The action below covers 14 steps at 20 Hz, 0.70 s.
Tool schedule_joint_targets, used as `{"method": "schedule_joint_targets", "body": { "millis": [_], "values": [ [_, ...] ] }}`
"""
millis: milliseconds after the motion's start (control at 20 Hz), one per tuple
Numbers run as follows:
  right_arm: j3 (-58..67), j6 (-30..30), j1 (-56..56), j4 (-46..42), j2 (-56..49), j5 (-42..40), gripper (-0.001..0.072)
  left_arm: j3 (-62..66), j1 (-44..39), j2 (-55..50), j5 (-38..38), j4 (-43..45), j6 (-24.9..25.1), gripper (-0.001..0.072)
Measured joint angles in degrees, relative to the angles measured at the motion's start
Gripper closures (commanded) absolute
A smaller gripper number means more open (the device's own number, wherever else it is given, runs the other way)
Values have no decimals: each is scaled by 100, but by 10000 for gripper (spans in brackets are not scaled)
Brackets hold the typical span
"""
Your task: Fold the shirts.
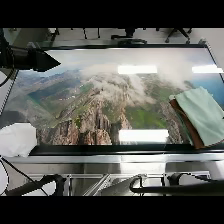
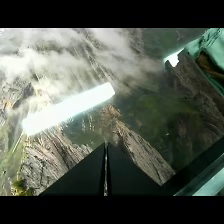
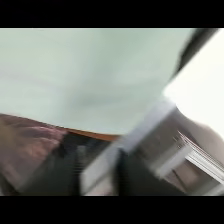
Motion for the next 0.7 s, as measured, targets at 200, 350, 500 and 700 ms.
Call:
{"method": "schedule_joint_targets", "body": {
  "millis": [200,350,500,700],
  "values": [
    [61,-214,815,1032,-22,-776,692,-55,-11,155,-28,-2,-52,689],
    [-299,-470,2035,1443,-15,-1322,692,-564,-175,496,-87,-7,-157,689],
    [-962,-710,3477,1565,26,-1803,693,-1631,-474,1049,48,-4,-208,689],
    [-1915,-846,5104,1344,192,-2393,694,-3434,-876,1919,459,7,-245,689]
  ]
}}
